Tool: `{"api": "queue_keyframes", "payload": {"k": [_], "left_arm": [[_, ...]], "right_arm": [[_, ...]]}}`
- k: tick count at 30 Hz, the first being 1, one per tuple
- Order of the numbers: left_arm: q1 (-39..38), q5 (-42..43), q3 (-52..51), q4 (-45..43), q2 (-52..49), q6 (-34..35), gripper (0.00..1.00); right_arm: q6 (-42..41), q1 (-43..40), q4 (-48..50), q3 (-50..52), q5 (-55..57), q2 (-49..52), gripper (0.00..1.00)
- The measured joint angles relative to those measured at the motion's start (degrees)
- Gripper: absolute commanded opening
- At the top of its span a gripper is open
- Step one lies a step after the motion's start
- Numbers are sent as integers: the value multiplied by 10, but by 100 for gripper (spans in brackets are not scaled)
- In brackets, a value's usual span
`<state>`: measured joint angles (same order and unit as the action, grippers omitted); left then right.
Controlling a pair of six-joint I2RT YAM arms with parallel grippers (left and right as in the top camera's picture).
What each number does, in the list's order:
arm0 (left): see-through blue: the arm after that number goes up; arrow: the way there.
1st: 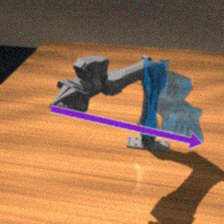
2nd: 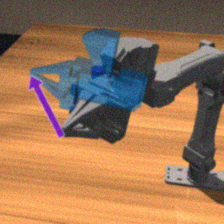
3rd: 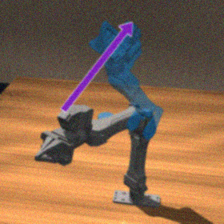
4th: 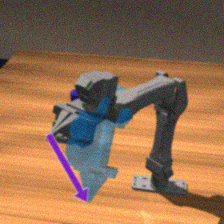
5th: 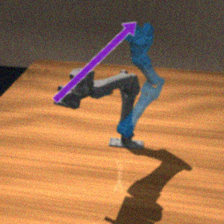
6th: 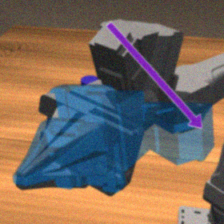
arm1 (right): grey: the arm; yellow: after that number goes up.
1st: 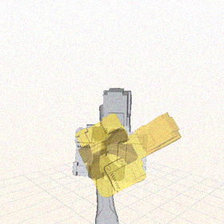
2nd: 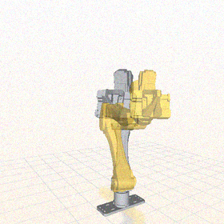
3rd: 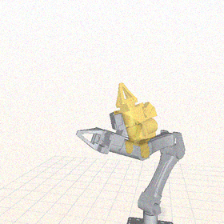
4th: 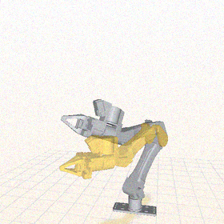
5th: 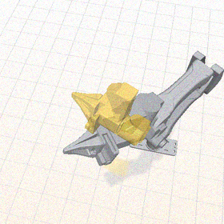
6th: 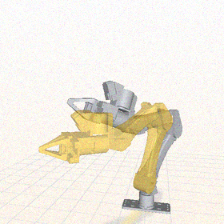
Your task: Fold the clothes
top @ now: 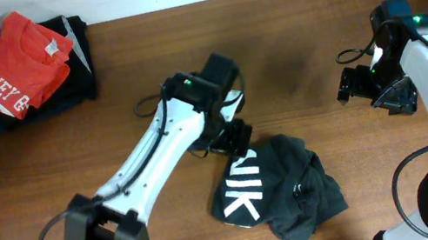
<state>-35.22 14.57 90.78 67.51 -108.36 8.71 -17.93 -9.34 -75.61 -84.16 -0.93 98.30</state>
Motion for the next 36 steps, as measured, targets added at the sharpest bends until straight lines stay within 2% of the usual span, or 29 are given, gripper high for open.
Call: {"api": "queue_keyframes", "payload": {"k": [2,4,7,10,12,14,15,17,20,25,27,29,36], "left_arm": [[19,69,-85,-81,-8,-24,80],[30,108,-137,-107,-19,-36,80],[35,131,-160,-146,-31,-45,79],[35,161,-163,-157,-62,-64,72],[37,211,-164,-163,-77,-92,48],[37,228,-164,-164,-85,-105,7],[37,232,-165,-164,-89,-106,0],[37,229,-165,-164,-90,-112,0],[54,191,-160,-143,-90,-81,0],[182,13,-7,29,-93,-7,0],[209,-79,52,43,-90,36,0],[225,-121,59,43,-87,62,0],[236,-147,26,39,-88,77,0]], "right_arm": [[0,0,0,0,0,0,99],[0,0,0,0,0,0,99],[0,0,0,0,0,0,99],[0,0,0,0,0,0,99],[0,0,0,0,0,0,99],[0,0,0,0,0,0,99],[0,0,0,0,0,0,99],[0,0,0,0,0,0,99],[0,0,0,0,0,0,99],[0,0,1,0,0,0,99],[0,0,0,0,0,0,99],[0,0,0,0,0,0,99],[0,0,0,0,0,0,99]]}}
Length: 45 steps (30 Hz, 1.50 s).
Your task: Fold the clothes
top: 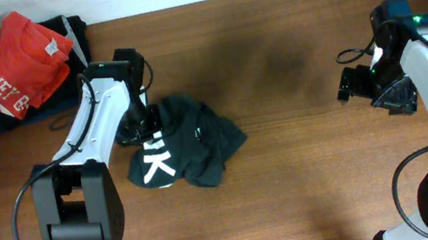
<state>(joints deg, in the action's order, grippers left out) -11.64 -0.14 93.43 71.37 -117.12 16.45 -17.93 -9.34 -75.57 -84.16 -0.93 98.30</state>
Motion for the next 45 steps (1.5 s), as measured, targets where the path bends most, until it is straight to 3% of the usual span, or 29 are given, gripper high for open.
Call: {"api": "queue_keyframes", "payload": {"k": [4,6,10,13,17,21,25,29,31,34,36,37,41,44,45], "left_arm": [[0,-4,-54,-28,0,1,0],[0,-6,-71,-43,0,1,0],[0,-6,-87,-63,0,1,1],[0,-7,-90,-66,0,4,1],[9,-5,-91,-66,0,7,1],[49,-3,-91,-63,0,7,0],[87,-3,-92,-65,0,8,0],[88,-3,-93,-72,0,8,1],[88,-4,-93,-72,0,7,1],[88,-4,-93,-72,0,8,1],[88,-5,-94,-72,0,8,1],[88,-5,-94,-72,0,7,1],[88,-5,-94,-73,0,7,1],[88,-4,-95,-74,0,7,1],[87,3,-95,-74,0,7,1]], "right_arm": [[-2,0,157,0,-16,0,99],[-4,0,161,0,-50,0,99],[8,13,202,0,-250,1,99],[37,116,249,0,-327,3,99],[47,292,280,0,-250,30,100],[50,370,315,0,-212,90,69],[52,427,379,0,-210,170,68],[51,478,442,0,-211,187,72],[51,490,466,0,-212,188,68],[53,491,473,0,-211,188,42],[55,491,473,0,-206,188,13],[56,491,473,0,-199,189,4],[58,488,423,-4,-158,191,4],[58,470,271,-58,-120,196,4],[59,457,217,-91,-105,198,13]]}}
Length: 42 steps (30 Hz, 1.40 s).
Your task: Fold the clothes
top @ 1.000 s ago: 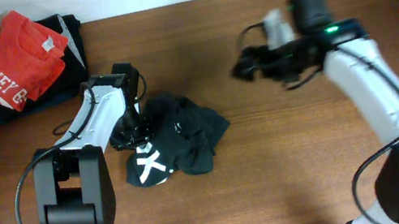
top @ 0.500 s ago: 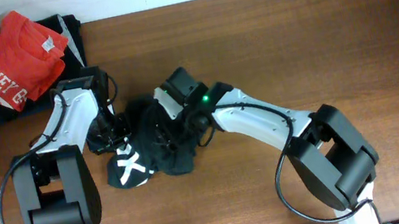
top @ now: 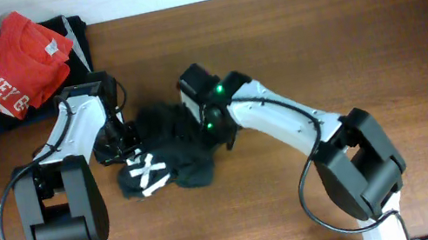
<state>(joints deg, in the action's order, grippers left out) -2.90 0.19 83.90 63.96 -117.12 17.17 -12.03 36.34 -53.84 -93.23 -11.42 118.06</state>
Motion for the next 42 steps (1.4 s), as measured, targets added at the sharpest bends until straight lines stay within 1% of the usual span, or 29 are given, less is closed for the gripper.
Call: {"api": "queue_keyframes", "payload": {"k": [1,2,4,5,8,9,12,14,16,18,19,20,23,27,28,29,30,31,34,35,37,41,42], "left_arm": [[-2,5,0,0,0,0,1],[-3,9,0,-2,0,0,2],[-2,3,0,-4,0,0,3],[-1,1,0,-5,0,0,5],[-1,-1,0,-5,0,0,5],[-1,-2,0,-5,0,0,5],[-1,-3,0,-6,0,0,5],[-1,-5,0,-7,0,0,5],[-1,-5,0,-7,0,0,5],[-1,-5,-1,-8,0,0,5],[-1,-5,-1,-8,0,0,5],[-1,-5,-1,-8,0,0,5],[-1,-5,-1,-8,0,0,5],[-1,-5,-1,-8,0,0,5],[-1,-5,-1,-8,0,0,5],[-1,-5,-1,-8,0,0,5],[-1,-5,-1,-8,0,0,6],[-1,-5,-1,-8,0,0,5],[-1,-6,-1,-8,0,0,6],[-1,-5,-1,-9,0,0,6],[-2,5,-1,-11,0,0,6],[-6,25,-1,-15,0,0,6],[-6,30,-1,-15,0,0,6]], "right_arm": [[0,-6,-35,-20,3,2,46],[-2,-10,-59,-30,7,2,70],[0,-21,-90,-34,28,2,81],[1,-24,-90,-34,33,2,83],[0,-28,-86,-39,39,2,90],[0,-29,-78,-47,38,2,90],[0,-30,15,-70,9,2,83],[0,-30,75,-72,-21,3,82],[0,-28,107,-75,-41,12,82],[0,-27,118,-76,-50,40,79],[1,-27,121,-76,-53,64,69],[0,-26,121,-76,-56,87,66],[-2,-26,133,-76,-62,108,65],[-2,-24,159,-76,-74,109,65],[-2,-19,164,-76,-76,109,56],[-2,-15,165,-76,-76,109,31],[0,-8,166,-76,-76,109,13],[-3,-3,165,-76,-71,109,5],[-2,-3,138,-80,-41,110,4],[-2,-6,92,-95,-17,112,4],[-2,-10,37,-126,16,115,4],[-4,-16,12,-140,47,115,4],[-14,-16,5,-140,56,116,6]]}}
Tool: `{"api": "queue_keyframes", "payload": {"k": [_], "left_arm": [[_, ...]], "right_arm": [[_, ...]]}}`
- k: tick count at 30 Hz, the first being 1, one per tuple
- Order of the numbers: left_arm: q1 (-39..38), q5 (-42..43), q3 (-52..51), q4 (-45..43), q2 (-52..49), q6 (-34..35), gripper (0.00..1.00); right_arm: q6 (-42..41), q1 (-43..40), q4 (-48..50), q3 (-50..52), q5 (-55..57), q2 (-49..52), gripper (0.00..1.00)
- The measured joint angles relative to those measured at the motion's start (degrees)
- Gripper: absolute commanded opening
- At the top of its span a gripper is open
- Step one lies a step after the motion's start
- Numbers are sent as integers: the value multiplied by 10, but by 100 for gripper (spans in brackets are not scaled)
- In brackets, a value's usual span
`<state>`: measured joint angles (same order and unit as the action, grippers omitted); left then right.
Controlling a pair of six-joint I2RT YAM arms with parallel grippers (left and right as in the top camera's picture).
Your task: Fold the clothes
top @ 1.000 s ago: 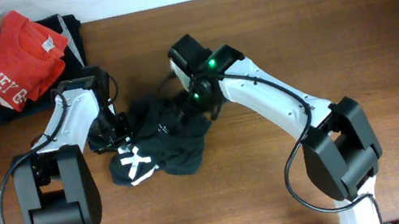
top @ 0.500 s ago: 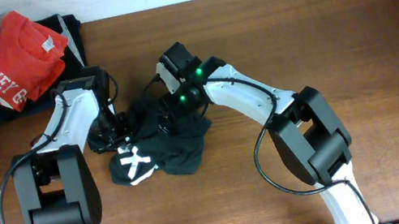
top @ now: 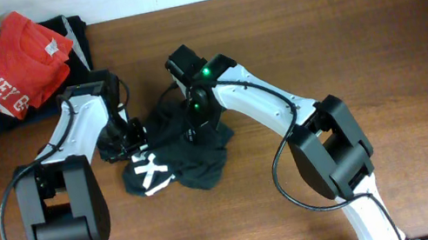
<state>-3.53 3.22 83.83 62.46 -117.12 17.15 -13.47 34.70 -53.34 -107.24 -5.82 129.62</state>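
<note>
A crumpled black garment [top: 189,151] with white lettering [top: 149,171] lies left of the table's middle. My left gripper [top: 131,140] is down at its left edge and appears shut on the cloth. My right gripper [top: 196,127] reaches in from the right and presses into the garment's upper middle. Its dark fingers are lost against the black cloth, so whether they pinch it is unclear.
A folded red shirt [top: 17,62] with white print lies on a stack of dark clothes at the back left corner. The brown wooden table [top: 371,110] runs out to the right of the garment.
My right gripper shifted a little left and back over the garment. The cloth now spreads further to the right and up. The left gripper stayed at the left edge.
At first the black garment lay at the front middle with my left gripper at its edge and the right arm parked far right. Then the left gripper had it further left. The right arm then reached onto it, and now both are at the cloth.
</note>
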Motion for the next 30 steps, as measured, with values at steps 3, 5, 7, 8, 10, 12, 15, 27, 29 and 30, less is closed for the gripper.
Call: {"api": "queue_keyframes", "payload": {"k": [3,5,7,8,10,12,15,27,29,30], "left_arm": [[-3,12,0,-2,0,0,9],[0,-1,0,2,0,0,28],[2,-18,0,3,0,-1,37],[3,-25,0,3,0,2,34],[7,-48,0,8,0,0,30],[11,-54,0,26,0,0,30],[28,-61,1,37,14,1,33],[31,-67,2,37,28,0,34],[31,-67,2,37,28,0,34],[31,-67,2,37,28,0,35]], "right_arm": [[-35,0,-18,2,28,0,90],[-44,-11,-52,-1,63,0,93],[-46,-22,-90,-23,86,0,93],[-47,-26,-110,-42,93,0,93],[-53,-30,-164,-96,94,-3,91],[-26,-29,-192,-132,32,-10,89],[76,5,-173,-123,-96,-15,83],[101,77,-22,20,-81,-16,14],[92,75,-68,4,-49,-16,59],[87,72,-90,-14,-38,-16,72]]}}
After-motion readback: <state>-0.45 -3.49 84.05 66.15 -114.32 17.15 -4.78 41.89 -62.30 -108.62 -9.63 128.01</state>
